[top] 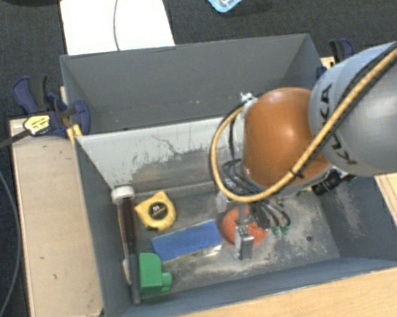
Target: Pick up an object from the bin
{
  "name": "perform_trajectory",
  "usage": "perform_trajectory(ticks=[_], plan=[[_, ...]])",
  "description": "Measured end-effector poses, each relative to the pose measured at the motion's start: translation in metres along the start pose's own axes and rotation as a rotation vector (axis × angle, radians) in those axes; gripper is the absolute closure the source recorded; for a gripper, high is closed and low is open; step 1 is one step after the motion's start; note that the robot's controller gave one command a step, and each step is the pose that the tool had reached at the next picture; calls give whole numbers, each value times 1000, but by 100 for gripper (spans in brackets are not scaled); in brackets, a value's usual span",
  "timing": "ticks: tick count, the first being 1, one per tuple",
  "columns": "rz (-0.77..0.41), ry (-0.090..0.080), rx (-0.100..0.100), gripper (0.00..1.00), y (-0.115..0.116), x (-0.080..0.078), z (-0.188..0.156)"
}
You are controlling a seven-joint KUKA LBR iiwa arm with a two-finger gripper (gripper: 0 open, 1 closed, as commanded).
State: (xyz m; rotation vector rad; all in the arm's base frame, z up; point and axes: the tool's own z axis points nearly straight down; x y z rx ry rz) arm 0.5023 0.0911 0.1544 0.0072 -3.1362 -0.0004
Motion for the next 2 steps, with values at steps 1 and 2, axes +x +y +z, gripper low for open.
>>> perform_trajectory(ticks=[1, 2], plan=[[3, -8, -1, 0, 0, -2, -4], [-56, -7, 0, 0, -31, -12, 13]])
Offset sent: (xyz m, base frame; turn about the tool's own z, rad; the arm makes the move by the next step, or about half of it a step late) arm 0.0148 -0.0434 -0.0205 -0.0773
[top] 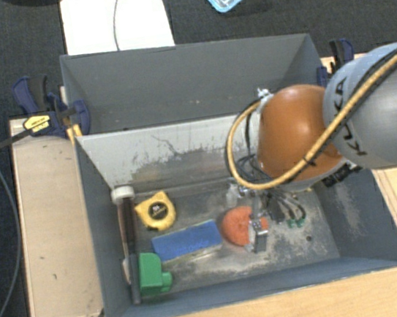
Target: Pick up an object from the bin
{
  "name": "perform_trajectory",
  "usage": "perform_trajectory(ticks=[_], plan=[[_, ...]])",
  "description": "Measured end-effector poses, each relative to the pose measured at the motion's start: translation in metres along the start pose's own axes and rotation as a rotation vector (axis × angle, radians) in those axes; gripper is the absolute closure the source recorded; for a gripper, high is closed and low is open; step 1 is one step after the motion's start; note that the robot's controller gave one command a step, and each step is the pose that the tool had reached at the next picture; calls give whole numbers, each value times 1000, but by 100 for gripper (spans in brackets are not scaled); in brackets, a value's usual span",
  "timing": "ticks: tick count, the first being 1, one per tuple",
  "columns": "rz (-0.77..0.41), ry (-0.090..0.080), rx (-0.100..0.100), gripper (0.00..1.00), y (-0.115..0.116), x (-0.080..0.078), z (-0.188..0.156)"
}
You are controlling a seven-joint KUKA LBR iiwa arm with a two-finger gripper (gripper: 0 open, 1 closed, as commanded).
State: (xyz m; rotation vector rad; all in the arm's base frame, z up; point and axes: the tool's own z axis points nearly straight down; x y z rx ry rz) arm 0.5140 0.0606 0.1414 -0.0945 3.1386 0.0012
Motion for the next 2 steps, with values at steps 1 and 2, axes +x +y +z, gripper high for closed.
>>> perform_trajectory(ticks=[1, 2], plan=[[71, 1, -1, 0, -30, 23, -19], [56, -9, -1, 0, -53, -26, 40]])
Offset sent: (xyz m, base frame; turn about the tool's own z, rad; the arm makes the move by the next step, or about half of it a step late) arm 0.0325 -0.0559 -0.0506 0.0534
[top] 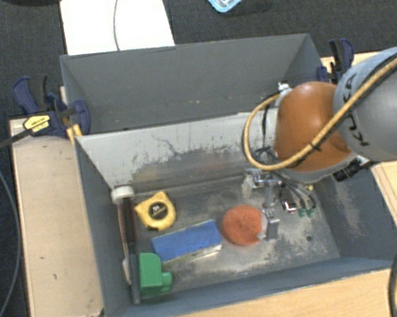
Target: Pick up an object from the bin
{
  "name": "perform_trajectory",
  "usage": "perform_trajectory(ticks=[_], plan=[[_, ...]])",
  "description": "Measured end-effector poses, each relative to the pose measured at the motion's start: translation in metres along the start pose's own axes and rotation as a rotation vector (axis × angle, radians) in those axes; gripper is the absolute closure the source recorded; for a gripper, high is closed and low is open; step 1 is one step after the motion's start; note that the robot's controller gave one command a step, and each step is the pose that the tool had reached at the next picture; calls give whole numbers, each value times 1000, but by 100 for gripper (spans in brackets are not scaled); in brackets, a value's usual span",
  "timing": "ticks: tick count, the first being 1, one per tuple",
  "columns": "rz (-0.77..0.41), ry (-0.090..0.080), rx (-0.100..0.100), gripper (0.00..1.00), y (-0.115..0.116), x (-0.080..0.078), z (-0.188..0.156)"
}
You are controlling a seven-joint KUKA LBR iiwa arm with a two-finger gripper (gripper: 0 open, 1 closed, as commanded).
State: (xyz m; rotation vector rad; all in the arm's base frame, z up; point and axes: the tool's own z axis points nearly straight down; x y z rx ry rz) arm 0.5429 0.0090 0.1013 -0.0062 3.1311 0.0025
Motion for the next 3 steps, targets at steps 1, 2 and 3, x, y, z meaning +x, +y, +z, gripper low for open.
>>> perform_trajectory(ticks=[1, 2, 3], plan=[[16, 1, -1, 0, 8, 4, 21], [468, 0, 2, 100, 14, -10, 31], [469, 0, 1, 100, 14, -10, 31]])
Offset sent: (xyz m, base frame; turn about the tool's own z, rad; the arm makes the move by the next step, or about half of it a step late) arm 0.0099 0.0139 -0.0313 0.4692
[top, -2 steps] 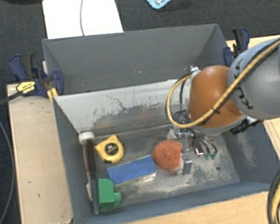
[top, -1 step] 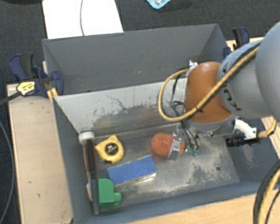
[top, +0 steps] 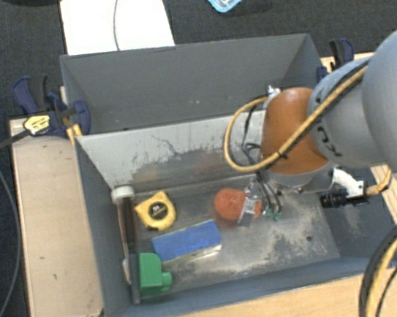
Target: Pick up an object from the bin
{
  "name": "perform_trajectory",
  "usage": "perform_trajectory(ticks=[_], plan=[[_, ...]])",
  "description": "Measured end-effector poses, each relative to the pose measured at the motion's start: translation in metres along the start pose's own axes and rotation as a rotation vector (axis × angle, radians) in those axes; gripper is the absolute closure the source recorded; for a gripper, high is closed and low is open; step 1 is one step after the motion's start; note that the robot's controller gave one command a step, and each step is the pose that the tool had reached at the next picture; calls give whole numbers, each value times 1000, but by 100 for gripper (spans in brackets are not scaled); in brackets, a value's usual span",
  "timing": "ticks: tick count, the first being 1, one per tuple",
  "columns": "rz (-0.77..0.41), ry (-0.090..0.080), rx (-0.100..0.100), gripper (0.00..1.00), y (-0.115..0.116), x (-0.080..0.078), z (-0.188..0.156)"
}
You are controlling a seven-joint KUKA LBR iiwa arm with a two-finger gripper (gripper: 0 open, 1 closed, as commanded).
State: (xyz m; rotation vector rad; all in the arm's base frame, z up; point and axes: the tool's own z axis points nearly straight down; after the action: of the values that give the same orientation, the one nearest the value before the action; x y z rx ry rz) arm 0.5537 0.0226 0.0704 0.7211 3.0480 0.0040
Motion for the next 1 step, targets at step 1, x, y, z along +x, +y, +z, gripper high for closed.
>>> perform_trajectory(ticks=[1], plan=[[-43, 5, 3, 100, -14, 10, -66]])
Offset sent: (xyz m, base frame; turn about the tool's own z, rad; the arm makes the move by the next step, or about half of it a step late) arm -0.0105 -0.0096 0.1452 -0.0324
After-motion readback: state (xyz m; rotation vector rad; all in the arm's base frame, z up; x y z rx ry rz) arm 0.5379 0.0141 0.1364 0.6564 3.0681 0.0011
